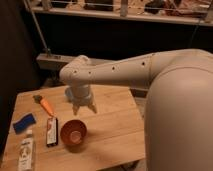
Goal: Place the pepper in the ceramic bowl
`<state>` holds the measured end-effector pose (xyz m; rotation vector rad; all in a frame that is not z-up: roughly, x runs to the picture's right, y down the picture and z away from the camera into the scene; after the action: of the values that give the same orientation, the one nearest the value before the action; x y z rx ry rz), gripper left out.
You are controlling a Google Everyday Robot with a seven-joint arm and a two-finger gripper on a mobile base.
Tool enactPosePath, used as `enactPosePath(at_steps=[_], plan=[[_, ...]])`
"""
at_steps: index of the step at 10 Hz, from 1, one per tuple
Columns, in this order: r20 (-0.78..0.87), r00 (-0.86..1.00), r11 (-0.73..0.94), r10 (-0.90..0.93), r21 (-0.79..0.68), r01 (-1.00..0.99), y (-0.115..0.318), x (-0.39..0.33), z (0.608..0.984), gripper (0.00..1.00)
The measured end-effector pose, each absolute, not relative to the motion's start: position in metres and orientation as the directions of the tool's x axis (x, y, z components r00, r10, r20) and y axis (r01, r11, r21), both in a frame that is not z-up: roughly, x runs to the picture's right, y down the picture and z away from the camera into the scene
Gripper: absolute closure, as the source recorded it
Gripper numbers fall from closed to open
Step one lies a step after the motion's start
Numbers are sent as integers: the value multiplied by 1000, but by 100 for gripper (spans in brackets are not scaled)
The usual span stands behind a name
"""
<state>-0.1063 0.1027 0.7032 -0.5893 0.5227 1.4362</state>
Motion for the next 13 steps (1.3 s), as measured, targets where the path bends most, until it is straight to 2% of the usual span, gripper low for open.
enactPosePath(at_steps=[5, 9, 13], plan=[[-547, 217, 161, 808, -148, -976, 68, -148, 731, 35], [-393, 502, 379, 771, -351, -856, 32, -249, 758, 35], [-285, 656, 497, 699, -467, -731, 19, -319, 785, 35]])
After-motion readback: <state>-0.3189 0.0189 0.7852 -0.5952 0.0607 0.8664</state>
